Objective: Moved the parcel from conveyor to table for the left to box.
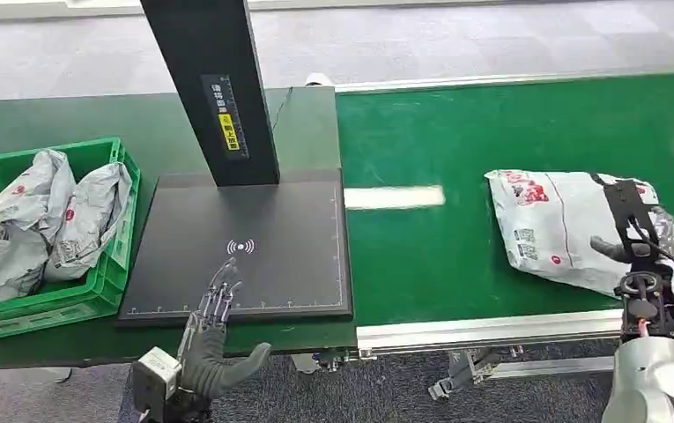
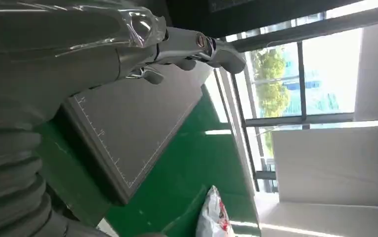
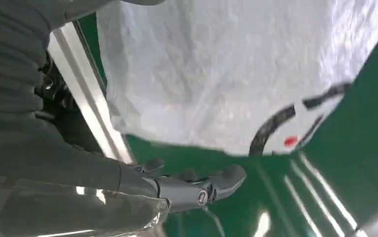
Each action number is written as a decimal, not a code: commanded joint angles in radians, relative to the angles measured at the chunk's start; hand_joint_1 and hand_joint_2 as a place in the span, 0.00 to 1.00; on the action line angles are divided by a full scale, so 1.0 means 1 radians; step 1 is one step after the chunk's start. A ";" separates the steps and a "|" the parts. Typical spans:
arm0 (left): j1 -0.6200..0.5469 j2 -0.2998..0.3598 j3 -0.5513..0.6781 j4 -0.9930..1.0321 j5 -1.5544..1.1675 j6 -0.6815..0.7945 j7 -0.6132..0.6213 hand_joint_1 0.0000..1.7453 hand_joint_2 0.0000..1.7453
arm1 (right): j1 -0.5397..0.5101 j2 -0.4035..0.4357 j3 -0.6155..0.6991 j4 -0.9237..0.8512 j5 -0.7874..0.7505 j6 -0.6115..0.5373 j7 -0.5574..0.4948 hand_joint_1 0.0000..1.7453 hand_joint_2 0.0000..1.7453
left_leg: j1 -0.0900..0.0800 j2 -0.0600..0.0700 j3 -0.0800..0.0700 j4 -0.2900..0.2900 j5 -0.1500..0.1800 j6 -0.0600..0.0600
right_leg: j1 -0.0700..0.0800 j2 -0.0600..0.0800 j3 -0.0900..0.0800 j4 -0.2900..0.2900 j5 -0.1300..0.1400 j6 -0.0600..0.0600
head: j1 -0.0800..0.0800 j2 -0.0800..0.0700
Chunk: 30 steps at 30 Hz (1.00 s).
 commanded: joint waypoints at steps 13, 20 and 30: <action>-0.042 0.027 -0.003 0.061 -0.007 -0.019 0.004 0.00 1.00 | 0.022 0.011 -0.022 0.092 0.116 0.065 0.053 0.00 1.00 | 0.000 0.001 0.002 -0.001 0.000 -0.001 | 0.000 0.001 0.002 -0.001 0.000 -0.001 | 0.000 0.000; -0.043 0.028 -0.004 0.062 -0.008 -0.025 0.007 0.00 1.00 | 0.023 0.008 0.003 0.095 0.146 0.076 0.096 0.00 1.00 | 0.000 0.001 0.002 -0.001 0.000 -0.001 | 0.000 0.001 0.002 -0.001 0.000 -0.001 | 0.000 0.000; -0.062 0.029 -0.006 0.073 -0.002 -0.030 0.040 0.00 1.00 | 0.020 0.042 0.153 0.101 0.391 0.189 0.359 0.00 1.00 | 0.000 0.002 0.002 -0.002 0.000 -0.001 | 0.000 0.002 0.002 -0.001 0.000 -0.001 | 0.000 0.000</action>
